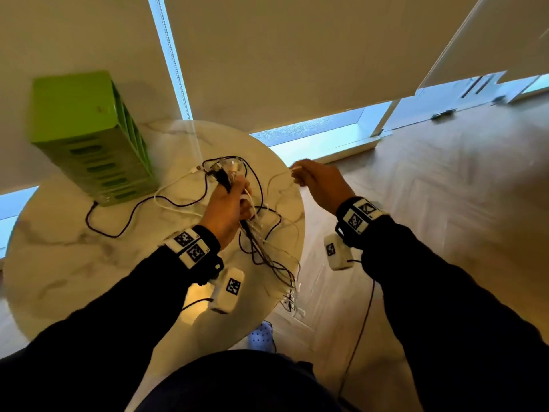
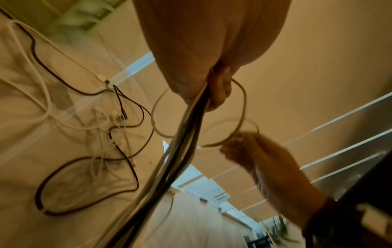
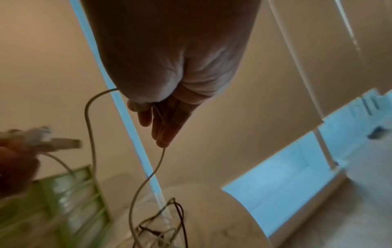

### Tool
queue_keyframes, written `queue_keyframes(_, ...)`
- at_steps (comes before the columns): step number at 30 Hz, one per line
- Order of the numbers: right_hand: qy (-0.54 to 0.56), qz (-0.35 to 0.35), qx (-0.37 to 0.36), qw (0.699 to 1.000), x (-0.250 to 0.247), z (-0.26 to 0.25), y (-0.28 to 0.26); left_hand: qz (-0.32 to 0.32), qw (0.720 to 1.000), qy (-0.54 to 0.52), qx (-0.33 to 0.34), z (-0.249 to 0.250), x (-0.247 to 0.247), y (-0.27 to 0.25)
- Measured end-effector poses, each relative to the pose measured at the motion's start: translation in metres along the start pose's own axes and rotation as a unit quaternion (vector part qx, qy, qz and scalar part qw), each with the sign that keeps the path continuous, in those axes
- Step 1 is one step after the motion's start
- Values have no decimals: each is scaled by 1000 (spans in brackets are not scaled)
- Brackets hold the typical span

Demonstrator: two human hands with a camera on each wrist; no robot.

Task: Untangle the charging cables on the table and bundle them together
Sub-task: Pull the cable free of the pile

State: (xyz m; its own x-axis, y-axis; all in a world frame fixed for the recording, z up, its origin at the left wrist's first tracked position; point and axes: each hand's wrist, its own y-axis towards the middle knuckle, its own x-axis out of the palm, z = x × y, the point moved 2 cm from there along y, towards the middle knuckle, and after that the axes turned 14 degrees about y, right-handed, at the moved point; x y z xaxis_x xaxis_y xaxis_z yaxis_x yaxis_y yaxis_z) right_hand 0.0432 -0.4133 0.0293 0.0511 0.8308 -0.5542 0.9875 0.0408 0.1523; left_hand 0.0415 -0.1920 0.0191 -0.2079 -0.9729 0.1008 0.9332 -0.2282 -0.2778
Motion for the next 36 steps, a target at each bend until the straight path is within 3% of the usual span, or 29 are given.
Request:
queue_keyframes(6,64,6,22,998,-30,-30,-5,-55,998,14,-26,-13,45,-6)
queue_keyframes(10,45,-59,30,997,-21,-30,-28,-73,997,-12,-31,-17,58,-6)
queue_keyframes(15,-26,-153,141,978,4,-13,-46,-61,997,-42,-37,-21,51,-4)
queue_keyframes(19,-197,-270,269,903,-14,29,-68,-48,996,-66,-34,-20,43,-2)
queue_keyframes(23,-293,-221,402,839,-45,85,-108,-43,997,-54,-47,-19,58,-5)
queue_keyframes(26,-382,-216,442,782,-62,114,-146,-97,995,19,-33,-22,83,-13)
queue_keyframes(27,-379,-225,439,783,-58,118,-150,-113,993,33,-25,-22,85,-15)
queue_keyframes(28,-347,-230,425,803,-51,118,-152,-128,991,43,-17,-23,86,-16)
queue_keyframes(30,-234,-238,349,876,-30,100,-144,-145,988,62,-6,-24,87,-17)
queue_keyframes(32,-108,-245,260,928,-12,70,-138,-154,983,95,-4,-27,99,-18)
queue_keyframes(34,39,-252,239,937,3,42,-134,-155,978,138,0,-30,110,-16)
queue_keyframes(36,109,-244,227,936,9,25,-128,-155,974,168,2,-31,115,-13)
